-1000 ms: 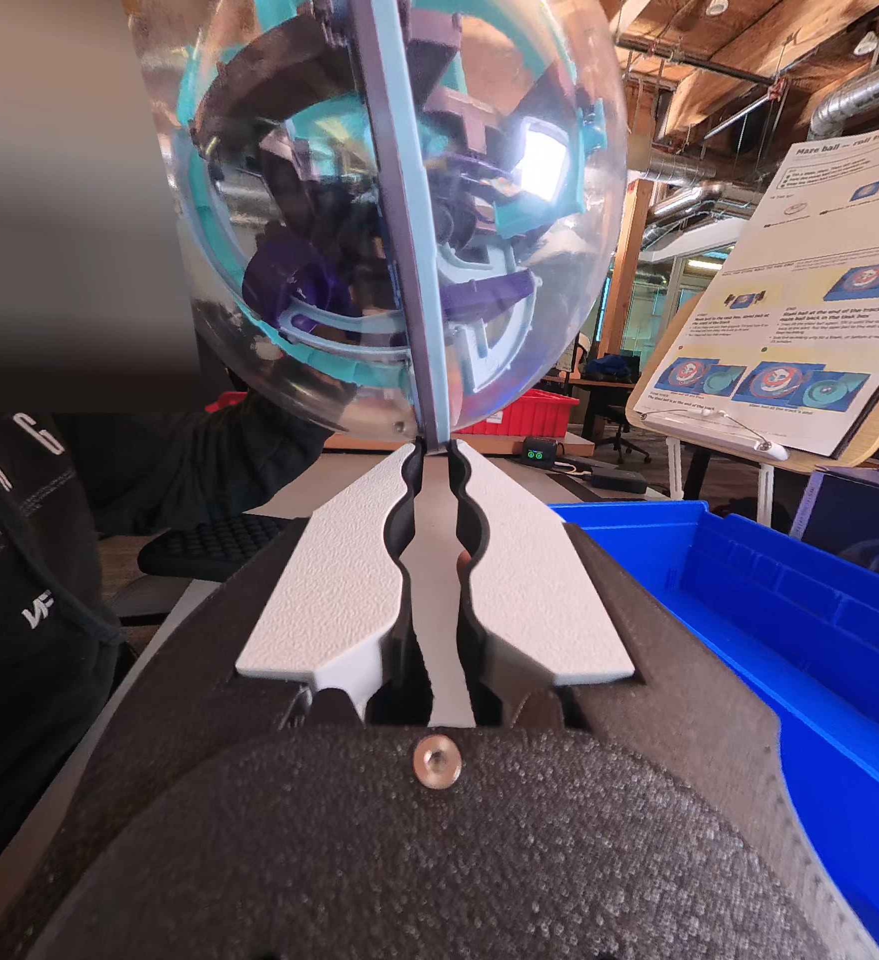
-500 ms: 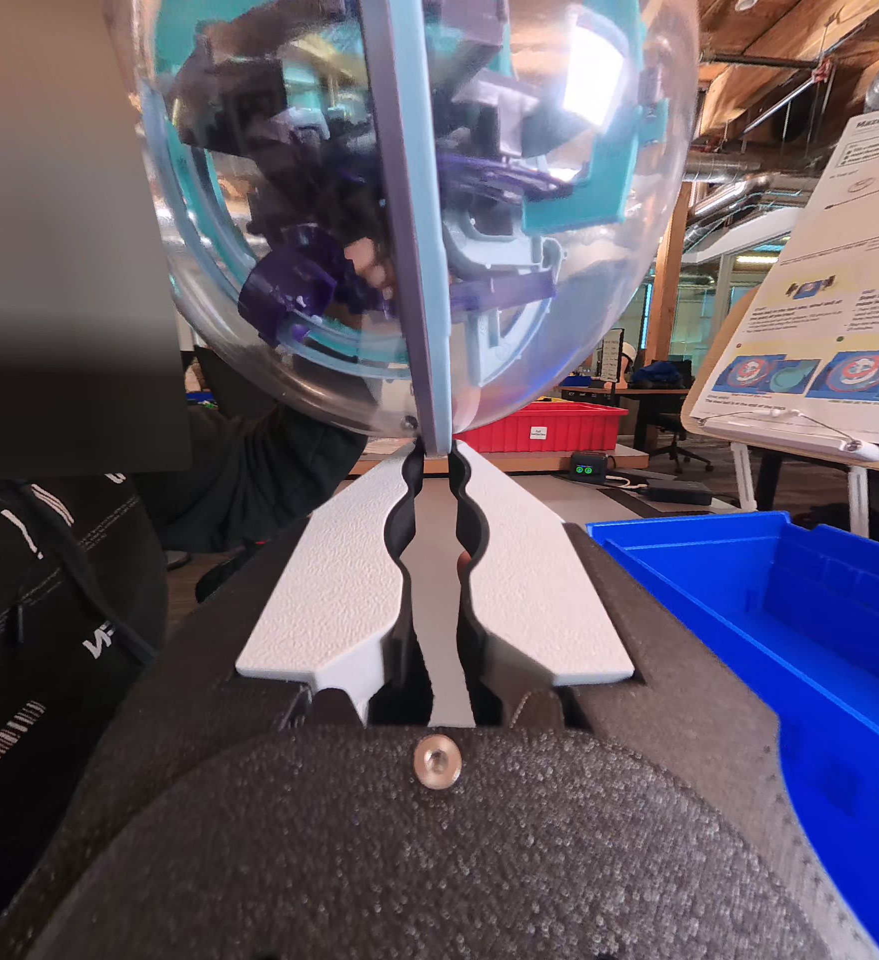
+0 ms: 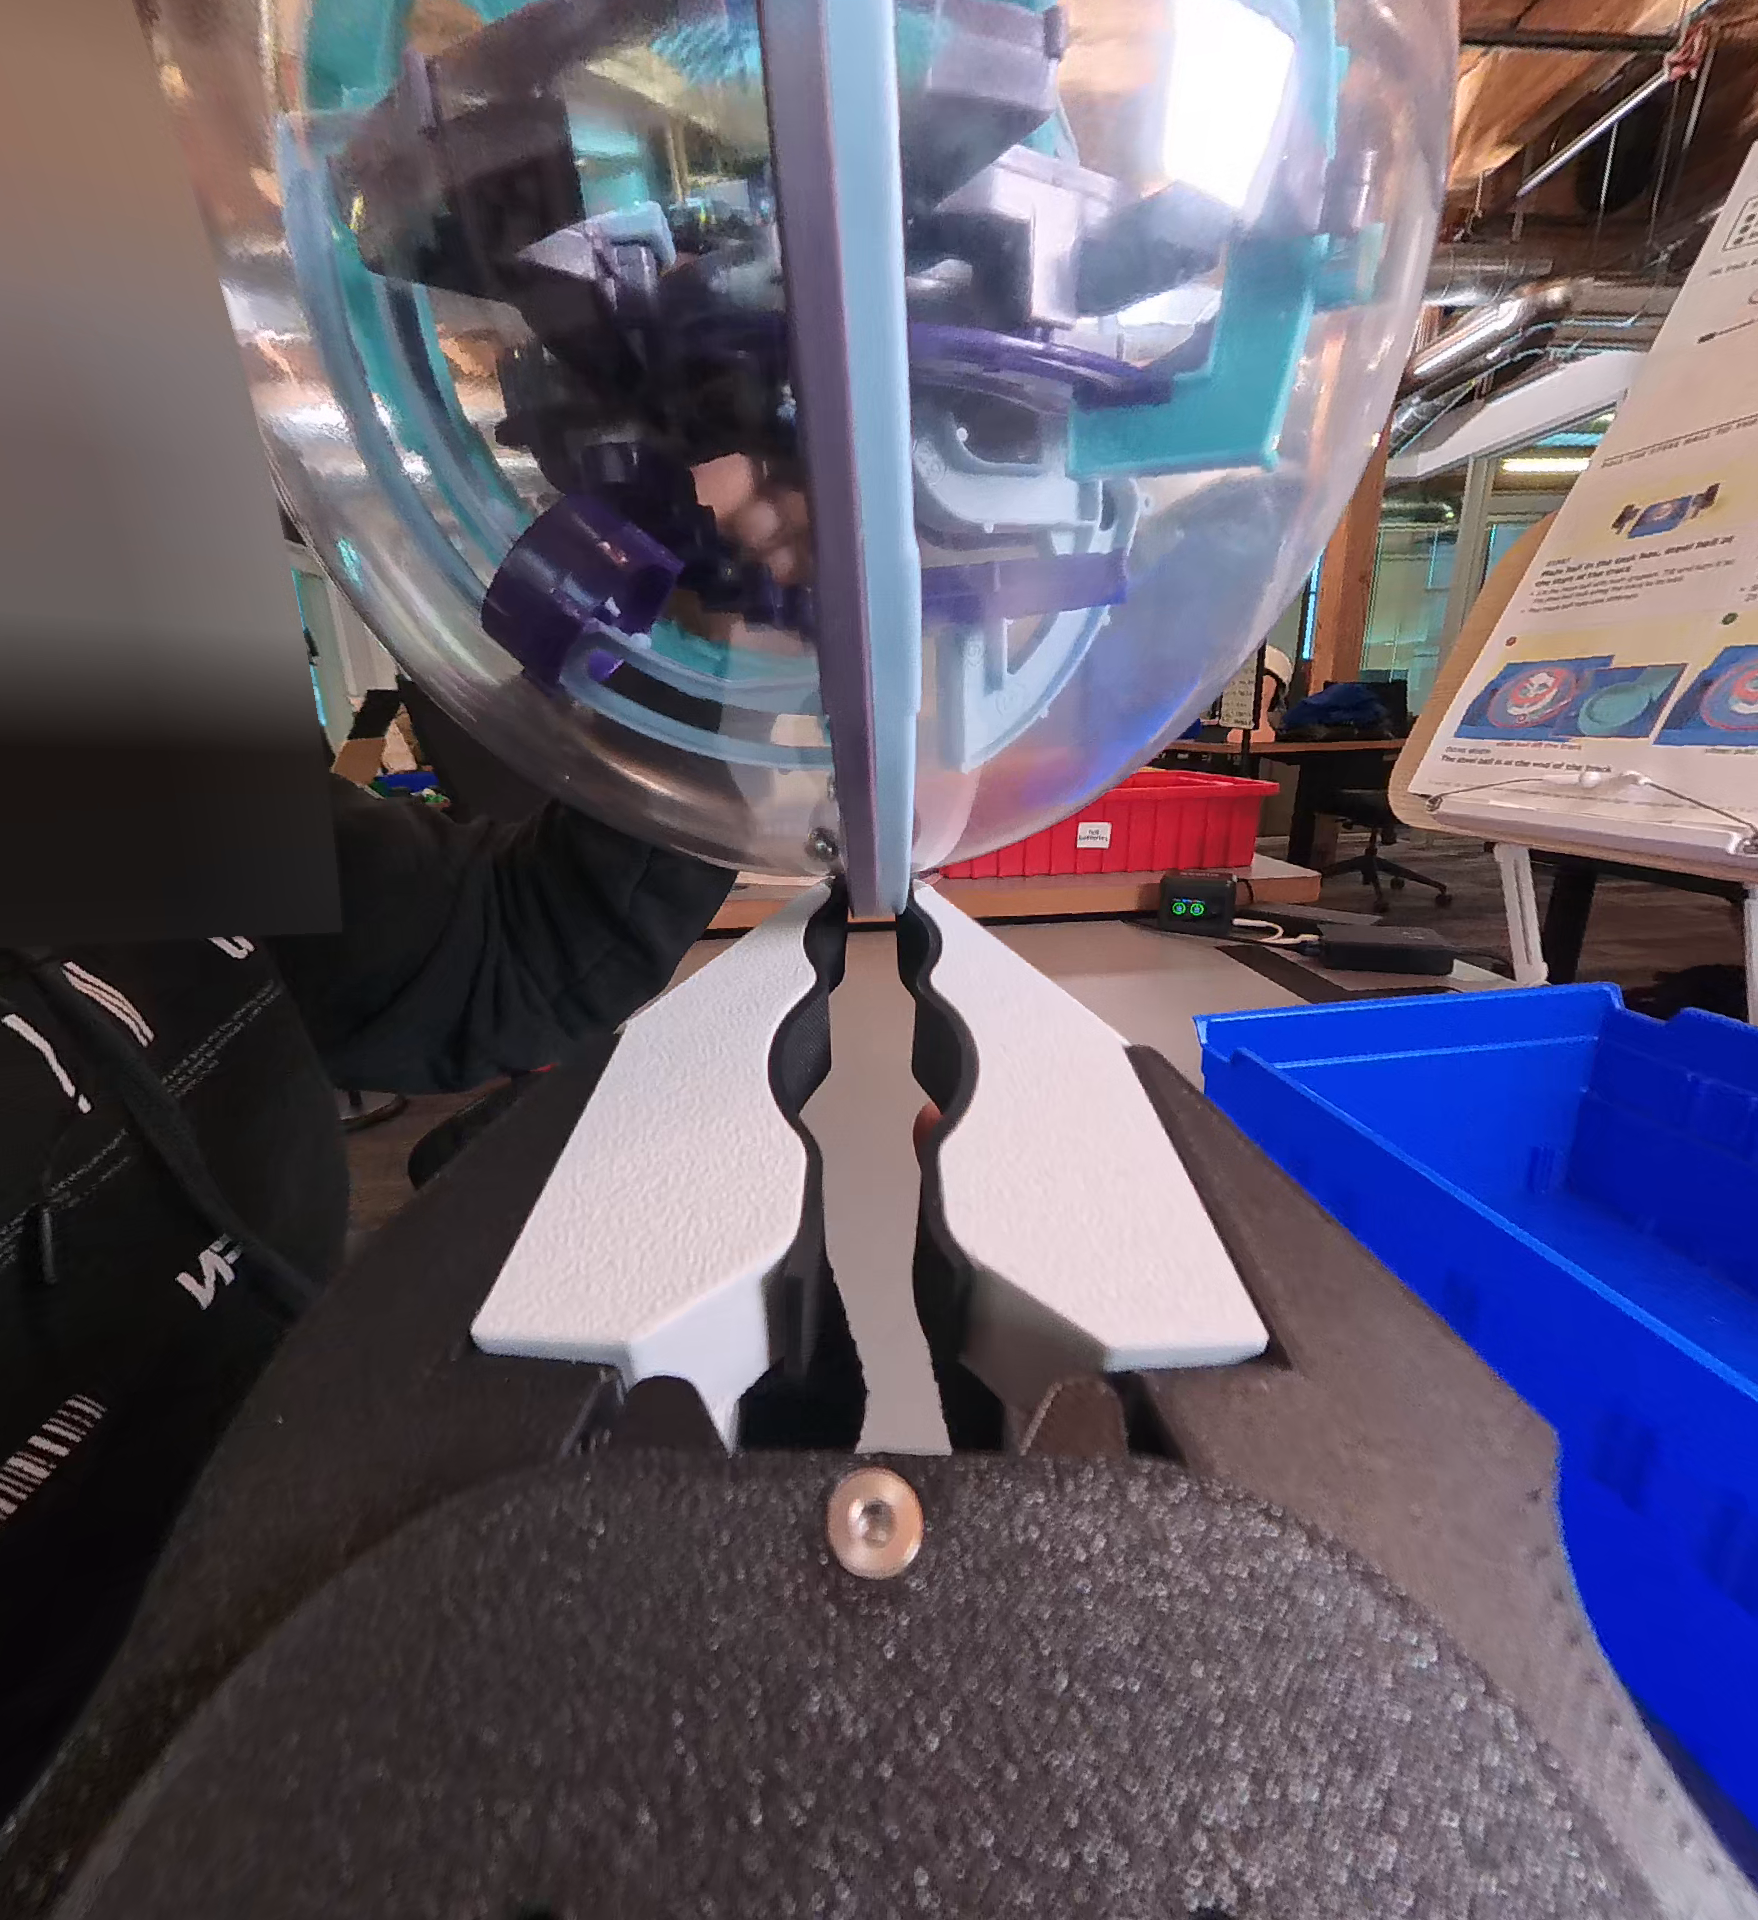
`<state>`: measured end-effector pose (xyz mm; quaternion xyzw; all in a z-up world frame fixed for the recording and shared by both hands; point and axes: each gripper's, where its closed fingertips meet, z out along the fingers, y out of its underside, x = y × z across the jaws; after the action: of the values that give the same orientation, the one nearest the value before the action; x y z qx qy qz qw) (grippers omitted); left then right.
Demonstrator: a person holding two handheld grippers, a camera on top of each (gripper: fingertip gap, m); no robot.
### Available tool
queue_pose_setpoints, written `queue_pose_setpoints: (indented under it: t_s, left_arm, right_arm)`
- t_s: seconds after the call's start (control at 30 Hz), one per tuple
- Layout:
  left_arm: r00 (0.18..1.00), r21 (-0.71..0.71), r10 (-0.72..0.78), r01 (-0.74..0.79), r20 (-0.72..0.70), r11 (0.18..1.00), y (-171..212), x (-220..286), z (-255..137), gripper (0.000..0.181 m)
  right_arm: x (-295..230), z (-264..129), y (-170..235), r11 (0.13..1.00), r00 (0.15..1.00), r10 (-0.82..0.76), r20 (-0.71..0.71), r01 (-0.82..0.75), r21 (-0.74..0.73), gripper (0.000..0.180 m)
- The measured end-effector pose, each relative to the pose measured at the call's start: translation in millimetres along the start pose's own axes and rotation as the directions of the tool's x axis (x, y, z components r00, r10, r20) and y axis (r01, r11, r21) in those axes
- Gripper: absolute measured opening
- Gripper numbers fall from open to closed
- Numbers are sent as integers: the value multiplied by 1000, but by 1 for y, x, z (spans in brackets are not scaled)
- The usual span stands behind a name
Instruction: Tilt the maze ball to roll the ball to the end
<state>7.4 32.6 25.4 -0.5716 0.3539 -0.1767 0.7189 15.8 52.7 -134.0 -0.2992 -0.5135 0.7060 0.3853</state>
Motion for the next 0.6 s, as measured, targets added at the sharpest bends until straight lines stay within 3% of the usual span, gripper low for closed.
queue_pose_setpoints:
  t_s: [0.6]
  left_arm:
    - [996,-36,-80,81,34,996,19,-15,-8,8]
  right_arm:
    - [-1,4,16,997,998,63,11,-63,-32,7]
